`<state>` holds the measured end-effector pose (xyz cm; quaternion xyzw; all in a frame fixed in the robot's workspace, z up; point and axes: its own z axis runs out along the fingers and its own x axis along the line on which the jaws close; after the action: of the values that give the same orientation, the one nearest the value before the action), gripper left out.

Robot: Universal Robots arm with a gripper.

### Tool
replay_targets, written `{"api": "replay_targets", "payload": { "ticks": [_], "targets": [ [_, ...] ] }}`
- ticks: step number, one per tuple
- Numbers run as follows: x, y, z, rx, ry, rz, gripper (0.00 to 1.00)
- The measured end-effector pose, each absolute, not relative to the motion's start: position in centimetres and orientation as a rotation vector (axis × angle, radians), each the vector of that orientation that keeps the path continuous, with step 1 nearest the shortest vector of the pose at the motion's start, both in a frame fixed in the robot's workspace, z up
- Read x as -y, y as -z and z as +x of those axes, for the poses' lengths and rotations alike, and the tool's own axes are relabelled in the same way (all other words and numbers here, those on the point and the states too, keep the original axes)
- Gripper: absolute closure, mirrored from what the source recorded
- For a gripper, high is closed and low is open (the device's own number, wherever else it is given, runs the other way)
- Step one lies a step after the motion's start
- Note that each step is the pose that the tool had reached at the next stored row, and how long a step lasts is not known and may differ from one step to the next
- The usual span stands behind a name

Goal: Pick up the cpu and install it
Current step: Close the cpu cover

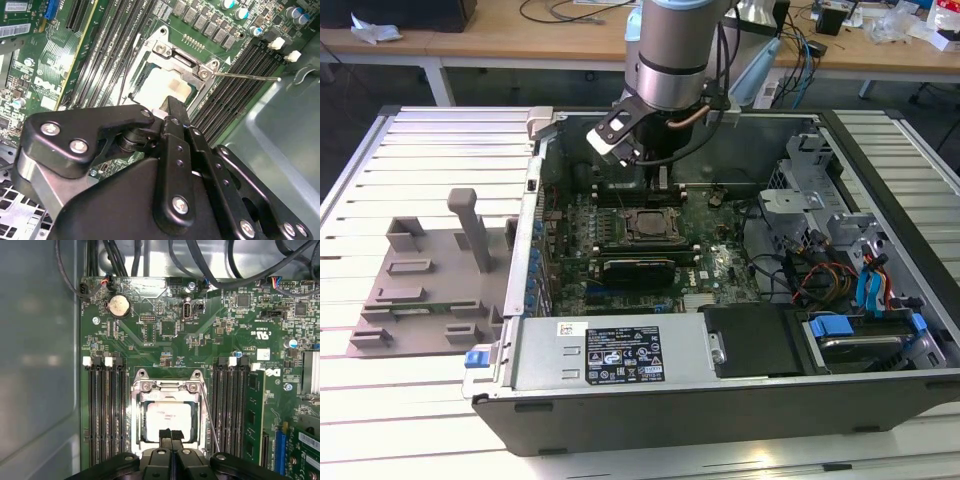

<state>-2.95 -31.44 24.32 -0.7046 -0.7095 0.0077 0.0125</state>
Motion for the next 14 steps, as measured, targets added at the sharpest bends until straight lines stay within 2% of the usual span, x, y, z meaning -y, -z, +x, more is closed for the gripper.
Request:
{"api": "replay_targets", "payload": {
  "ticks": [11, 14],
  "targets": [
    [31.4, -25.6, -3.0, 2.211, -0.024, -2.196, 0.89],
    [31.4, -27.1, -3.0, 2.211, -0.024, -2.196, 0.89]
  ]
}}
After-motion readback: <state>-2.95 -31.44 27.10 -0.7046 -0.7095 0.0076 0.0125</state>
